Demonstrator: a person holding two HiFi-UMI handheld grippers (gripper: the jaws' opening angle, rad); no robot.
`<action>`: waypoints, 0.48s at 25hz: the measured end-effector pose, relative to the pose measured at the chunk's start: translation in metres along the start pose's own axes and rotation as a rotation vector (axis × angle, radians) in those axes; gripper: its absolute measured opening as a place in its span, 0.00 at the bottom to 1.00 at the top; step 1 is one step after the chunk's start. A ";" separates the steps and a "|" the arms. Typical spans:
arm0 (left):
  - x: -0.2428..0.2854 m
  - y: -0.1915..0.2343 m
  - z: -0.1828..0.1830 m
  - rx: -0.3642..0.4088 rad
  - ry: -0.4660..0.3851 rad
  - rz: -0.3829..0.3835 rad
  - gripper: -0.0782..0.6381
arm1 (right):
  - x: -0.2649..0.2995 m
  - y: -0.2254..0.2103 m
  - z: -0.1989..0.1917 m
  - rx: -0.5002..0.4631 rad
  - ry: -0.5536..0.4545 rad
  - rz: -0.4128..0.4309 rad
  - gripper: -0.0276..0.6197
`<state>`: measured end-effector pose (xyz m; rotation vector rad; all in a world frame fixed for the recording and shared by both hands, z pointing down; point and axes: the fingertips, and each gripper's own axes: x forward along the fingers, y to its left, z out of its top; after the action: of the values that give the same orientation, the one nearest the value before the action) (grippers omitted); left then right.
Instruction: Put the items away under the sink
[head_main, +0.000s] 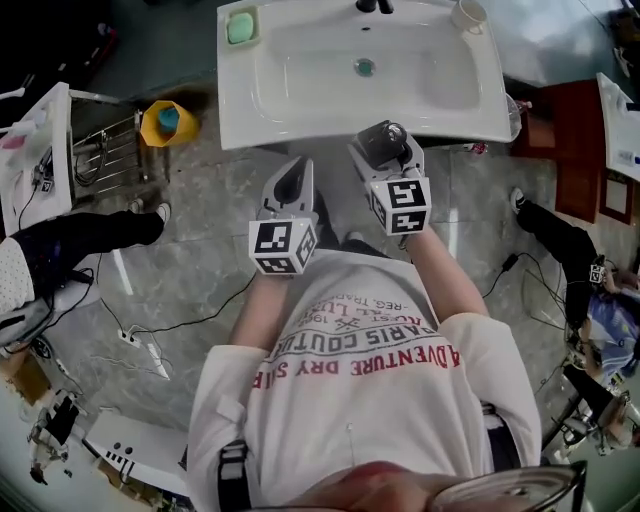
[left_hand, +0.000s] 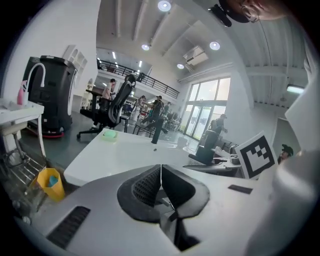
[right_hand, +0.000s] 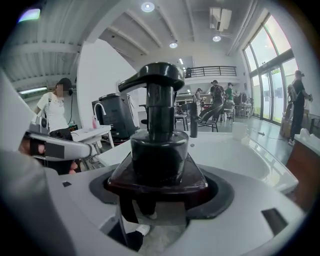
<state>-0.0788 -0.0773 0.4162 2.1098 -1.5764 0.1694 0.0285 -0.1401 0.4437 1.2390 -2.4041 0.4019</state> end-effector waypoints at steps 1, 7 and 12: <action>-0.012 -0.008 -0.009 -0.005 -0.004 0.017 0.15 | -0.014 0.000 -0.010 -0.004 0.003 0.005 0.63; -0.068 -0.018 -0.051 -0.042 -0.013 0.148 0.15 | -0.073 0.006 -0.064 -0.016 0.040 0.046 0.63; -0.100 -0.006 -0.089 -0.077 0.016 0.222 0.15 | -0.088 0.024 -0.113 -0.018 0.103 0.077 0.63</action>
<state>-0.0883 0.0513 0.4532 1.8684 -1.7773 0.1974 0.0798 -0.0158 0.4994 1.0940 -2.3680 0.4548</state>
